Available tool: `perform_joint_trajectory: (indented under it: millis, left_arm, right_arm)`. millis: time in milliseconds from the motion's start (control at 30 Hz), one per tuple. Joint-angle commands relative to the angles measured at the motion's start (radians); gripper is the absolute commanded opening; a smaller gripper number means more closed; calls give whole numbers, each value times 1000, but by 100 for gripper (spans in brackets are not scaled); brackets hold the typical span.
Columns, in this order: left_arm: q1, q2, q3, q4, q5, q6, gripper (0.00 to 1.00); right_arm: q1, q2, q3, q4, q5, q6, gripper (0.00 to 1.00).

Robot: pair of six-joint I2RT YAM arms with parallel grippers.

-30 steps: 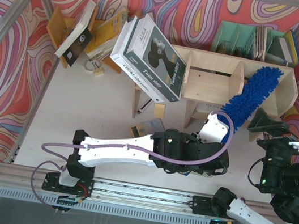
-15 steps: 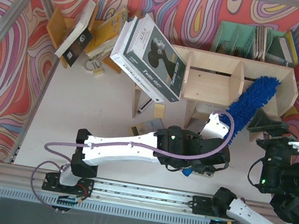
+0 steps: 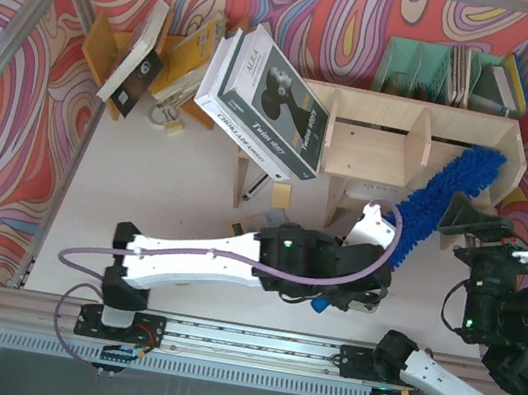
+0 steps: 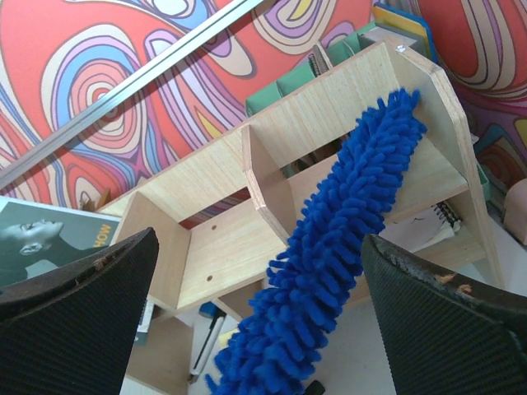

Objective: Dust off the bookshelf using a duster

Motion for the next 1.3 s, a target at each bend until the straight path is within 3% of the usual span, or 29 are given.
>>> perform_joint_trajectory:
  millis: [0,433,667,967,1267]
  left_arm:
    - [-24,-194,-94,222,-45,88,0]
    - [-12,-301,-68,76,-332,126,0]
    - [-12,-448,-150,46,-460,122,0]
    - [-12,-569,-233,85,-423,161,0]
    - [-12,-692,-322,86,-461,191,0]
  right_arm:
    - [1,6,68,-69,-21,72,99]
    - [0,26,113,-113,-59,96,99]
    - [1,59,25,-58,-28,37,99]
    - [1,209,-21,-85,8,44,99]
    - [0,236,-27,-144,1,110,99]
